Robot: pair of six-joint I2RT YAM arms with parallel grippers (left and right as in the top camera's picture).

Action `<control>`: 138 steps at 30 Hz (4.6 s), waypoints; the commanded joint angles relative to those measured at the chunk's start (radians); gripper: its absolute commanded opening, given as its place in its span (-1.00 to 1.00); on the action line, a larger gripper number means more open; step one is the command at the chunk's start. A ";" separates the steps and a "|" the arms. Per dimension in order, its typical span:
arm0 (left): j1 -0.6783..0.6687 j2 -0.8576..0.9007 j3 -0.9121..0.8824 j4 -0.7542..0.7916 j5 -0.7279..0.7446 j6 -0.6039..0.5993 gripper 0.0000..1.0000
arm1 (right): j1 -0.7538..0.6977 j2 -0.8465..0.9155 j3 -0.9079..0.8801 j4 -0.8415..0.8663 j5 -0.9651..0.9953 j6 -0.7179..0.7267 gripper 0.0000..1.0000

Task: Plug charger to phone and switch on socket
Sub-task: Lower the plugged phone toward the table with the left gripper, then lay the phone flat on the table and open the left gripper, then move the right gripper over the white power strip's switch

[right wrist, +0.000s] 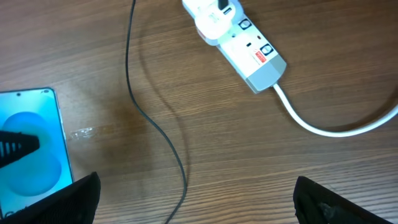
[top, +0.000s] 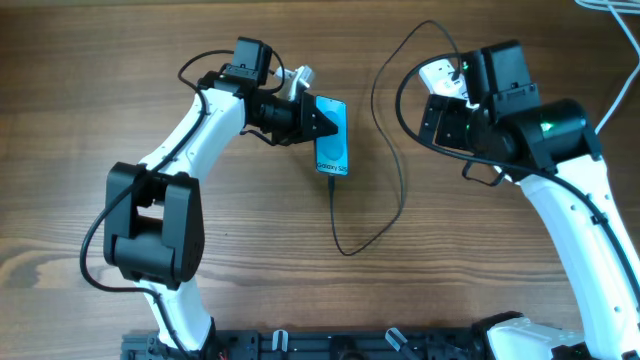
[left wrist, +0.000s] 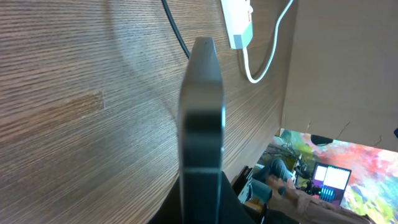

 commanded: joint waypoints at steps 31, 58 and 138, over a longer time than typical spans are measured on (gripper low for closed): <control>-0.011 0.097 -0.031 0.048 -0.153 0.002 -0.92 | -0.029 0.008 0.015 -0.053 -0.029 0.011 0.99; -0.010 0.148 -0.036 0.066 -0.220 0.002 -0.92 | -0.029 0.010 0.015 -0.042 -0.029 0.011 0.99; -0.004 -0.209 -0.034 -0.164 -0.957 -0.295 1.00 | -0.029 0.035 0.015 0.080 -0.073 -0.088 0.99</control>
